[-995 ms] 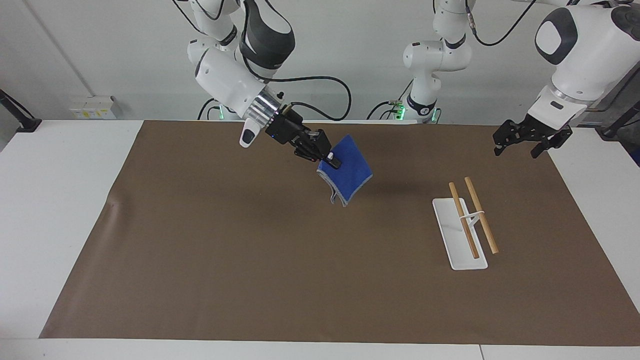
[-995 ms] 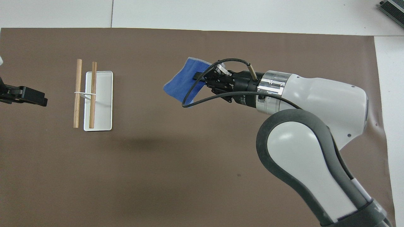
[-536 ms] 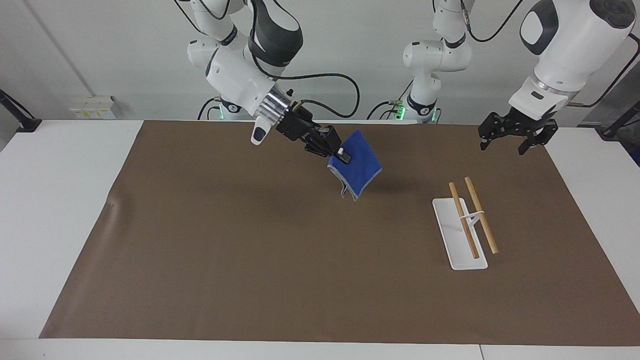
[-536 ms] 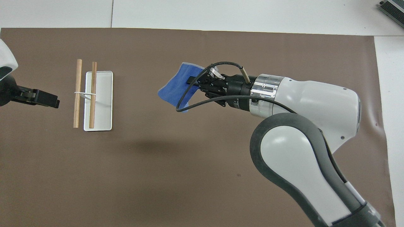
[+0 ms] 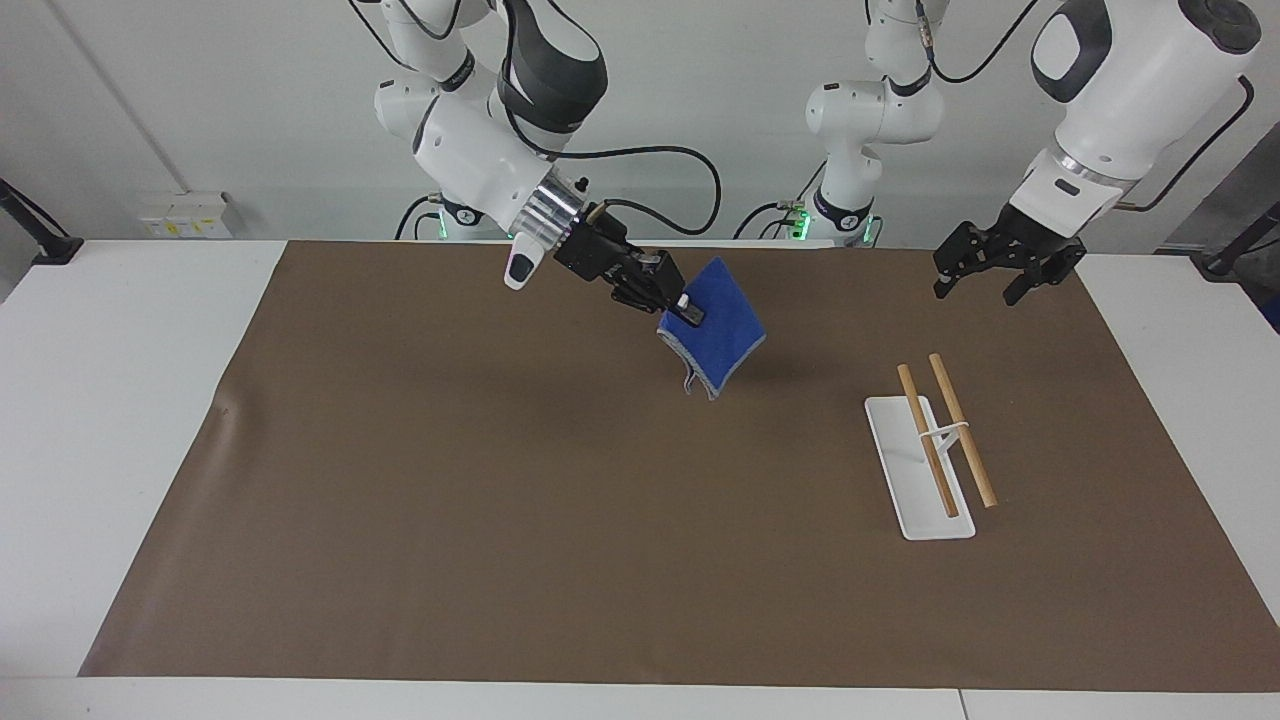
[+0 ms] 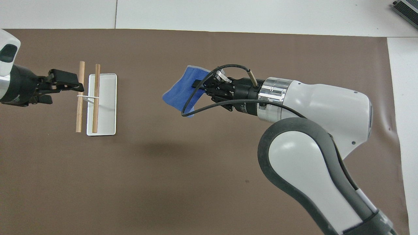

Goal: Right arm passes towel to left arm to hang
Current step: 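Hold the towel with the right gripper while the left gripper approaches it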

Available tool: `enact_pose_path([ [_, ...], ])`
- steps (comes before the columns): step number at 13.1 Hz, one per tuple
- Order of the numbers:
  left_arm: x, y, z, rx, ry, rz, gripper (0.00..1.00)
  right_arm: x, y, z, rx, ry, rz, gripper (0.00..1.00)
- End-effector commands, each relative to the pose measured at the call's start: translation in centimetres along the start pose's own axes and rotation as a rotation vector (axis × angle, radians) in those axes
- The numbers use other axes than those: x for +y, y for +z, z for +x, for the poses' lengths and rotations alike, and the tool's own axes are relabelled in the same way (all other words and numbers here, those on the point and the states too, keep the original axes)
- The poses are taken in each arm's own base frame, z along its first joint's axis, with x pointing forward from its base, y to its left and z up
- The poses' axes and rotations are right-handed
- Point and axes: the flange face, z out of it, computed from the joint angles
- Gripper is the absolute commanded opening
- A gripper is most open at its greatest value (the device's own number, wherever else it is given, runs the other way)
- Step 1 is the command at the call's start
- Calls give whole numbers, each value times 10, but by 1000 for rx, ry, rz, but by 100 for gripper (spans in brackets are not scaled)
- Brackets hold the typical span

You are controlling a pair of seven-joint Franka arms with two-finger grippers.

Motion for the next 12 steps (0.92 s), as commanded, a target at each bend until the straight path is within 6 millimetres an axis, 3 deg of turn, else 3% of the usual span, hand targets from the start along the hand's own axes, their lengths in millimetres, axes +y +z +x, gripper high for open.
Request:
enact_pose_path([
  [1,8,15,-18,54,-209,-72,100,-3,-5,-5,-12,30,12,0],
  [3,14,26,-27,44,-430,-161,100,-3,-5,-4,-11,31,12,0],
  [4,27,29,-34,47,-491,-203,100,-4,-7,-3,-7,29,14,0],
  [8,62,36,-51,46,-603,-253,100,-3,-9,-3,-18,26,7,0],
  [10,85,43,-70,21,-615,-254,100,-4,-10,-3,-17,25,8,0],
  [12,94,49,-79,15,-697,-269,100,-4,-10,-3,-18,24,7,0],
])
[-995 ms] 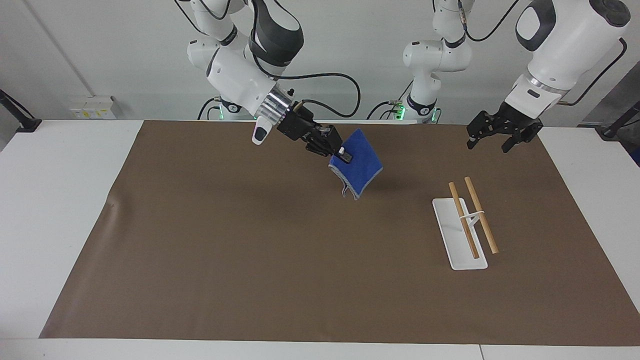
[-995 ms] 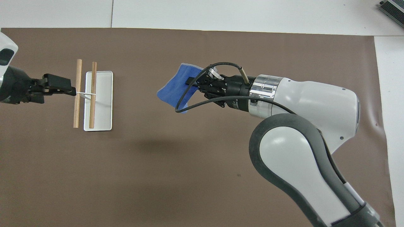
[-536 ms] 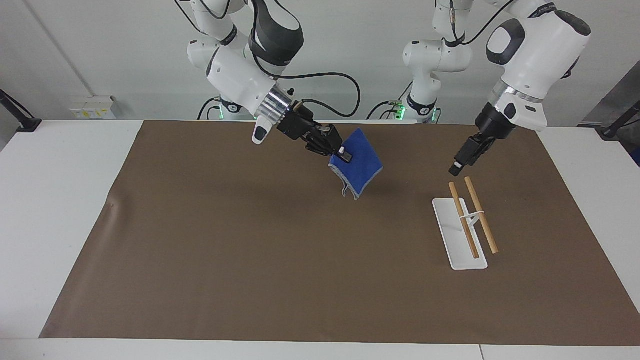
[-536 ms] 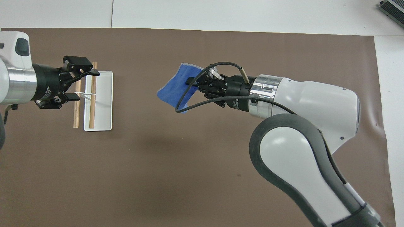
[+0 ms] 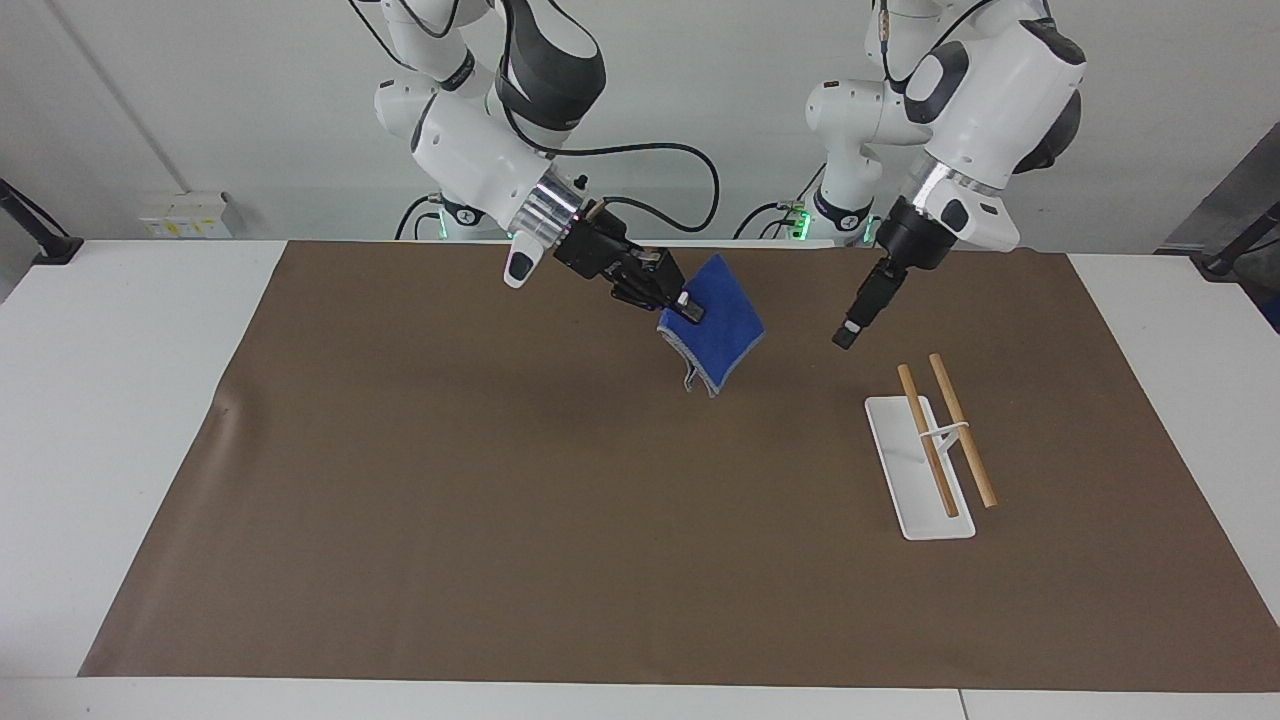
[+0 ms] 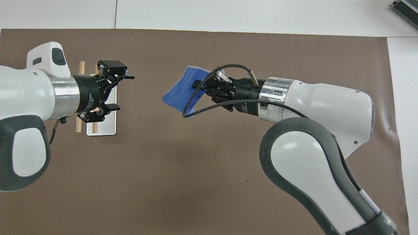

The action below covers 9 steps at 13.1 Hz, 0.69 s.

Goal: Right arm passes towel to left arm to hang
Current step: 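Hold the towel with the right gripper while the left gripper approaches it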

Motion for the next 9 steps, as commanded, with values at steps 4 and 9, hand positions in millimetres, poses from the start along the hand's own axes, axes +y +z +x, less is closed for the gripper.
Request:
enact_pose_path([
  [4,-7,21,-53,-36,-183,-85,100,-2,-7,-3,-11,25,6,0],
  [9,7,27,-91,-48,-260,-182,100,-2,-7,-3,-10,26,4,0],
])
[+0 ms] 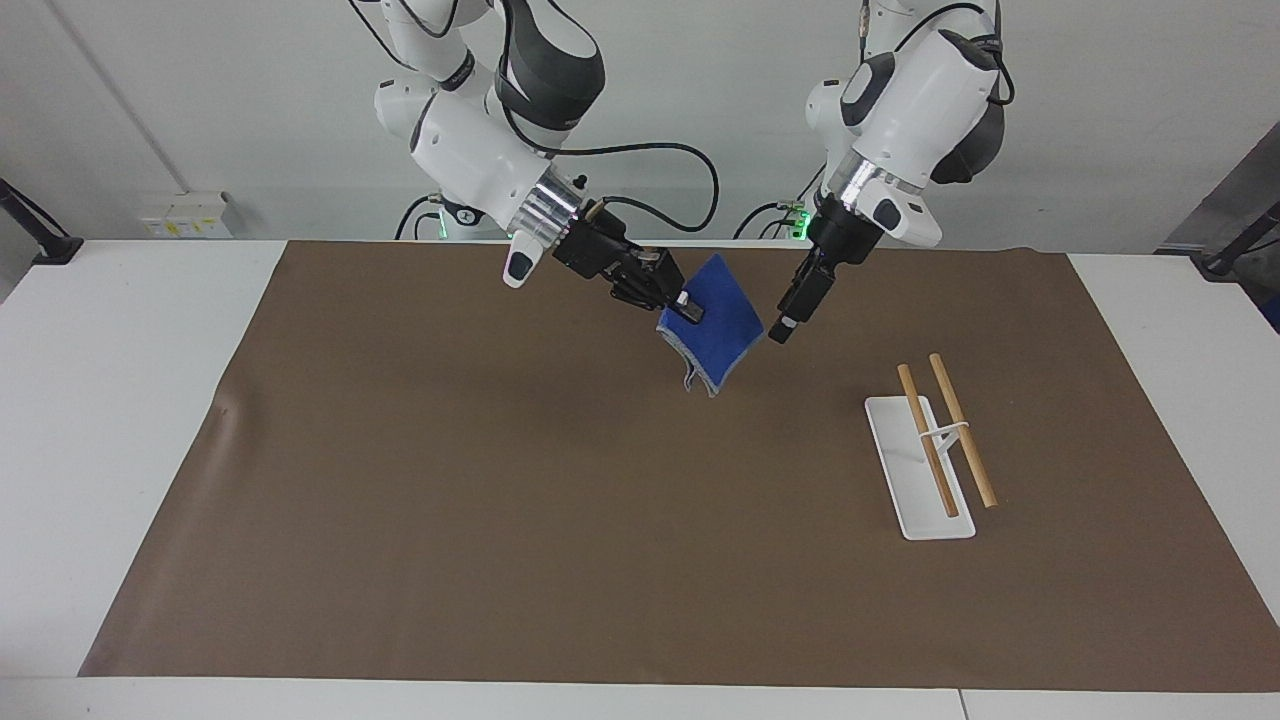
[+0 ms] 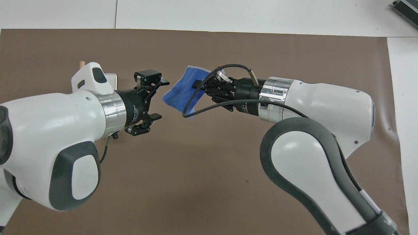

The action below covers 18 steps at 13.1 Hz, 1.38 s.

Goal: Right arm passes towel to left arm to hang
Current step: 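Grasp the towel with the left gripper while the right gripper releases it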

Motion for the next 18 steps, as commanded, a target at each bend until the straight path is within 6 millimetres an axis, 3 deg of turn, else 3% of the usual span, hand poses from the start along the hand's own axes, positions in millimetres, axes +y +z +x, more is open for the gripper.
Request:
enact_pose_path([
  [1,-7,-3,-15,-3,-43,-67,100,-2,-7,-3,-10,26,4,0],
  [7,4,-2,-3,-18,-108,-169,98,-2,-7,-3,-9,24,2,0],
  [8,4,-2,-3,-17,-110,-168,76,-2,-7,-3,-9,24,2,0],
  [9,3,-2,-3,-17,-106,-164,61,-2,-7,-3,-9,24,2,0],
  [13,-1,0,-8,-21,-85,-146,34,-2,-7,-4,-21,23,-3,0],
  [15,-2,0,-4,-17,-76,-136,3,-2,-7,-3,-22,24,-4,0],
  [18,-6,3,1,-14,104,-84,0,-2,-7,-3,-22,24,-4,0],
])
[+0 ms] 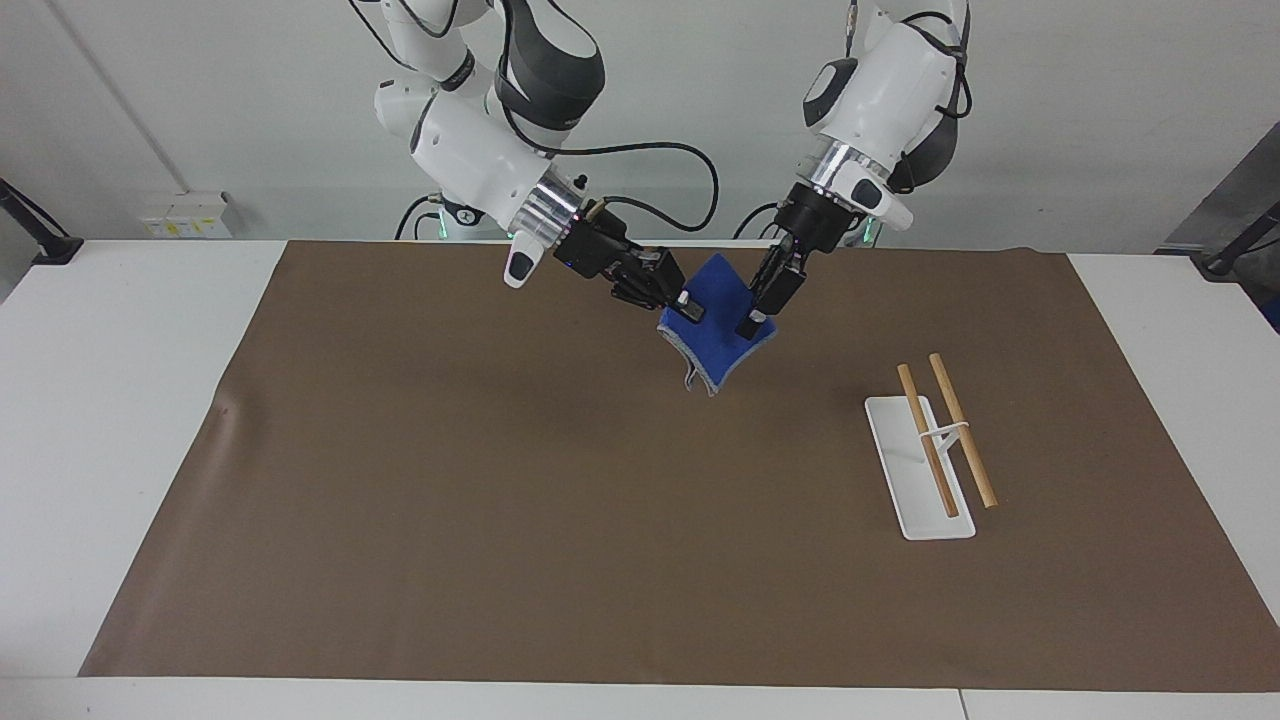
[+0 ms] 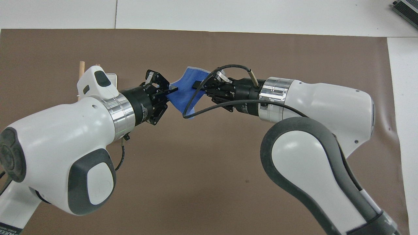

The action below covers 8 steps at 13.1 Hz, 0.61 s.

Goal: Right arm passes towel to left arm to hang
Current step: 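Grasp the towel with the left gripper while the right gripper releases it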

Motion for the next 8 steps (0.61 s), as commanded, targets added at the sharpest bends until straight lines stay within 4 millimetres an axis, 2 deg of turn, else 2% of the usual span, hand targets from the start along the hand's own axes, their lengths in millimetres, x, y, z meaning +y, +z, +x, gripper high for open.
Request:
enact_pose_path([
  [1,-6,-5,12,-2,98,28,0,-2,-8,-3,-13,23,0,0],
  [3,-4,-6,15,2,100,24,0,-2,-8,-3,-13,22,-1,0],
  [6,-5,-9,34,16,70,31,0,-3,-10,-2,-7,13,-5,58],
  [7,-4,-11,39,23,64,24,0,-4,-12,-3,-1,0,-12,100],
  [8,-5,-10,43,25,58,28,0,-4,-12,-4,1,-8,-17,100],
])
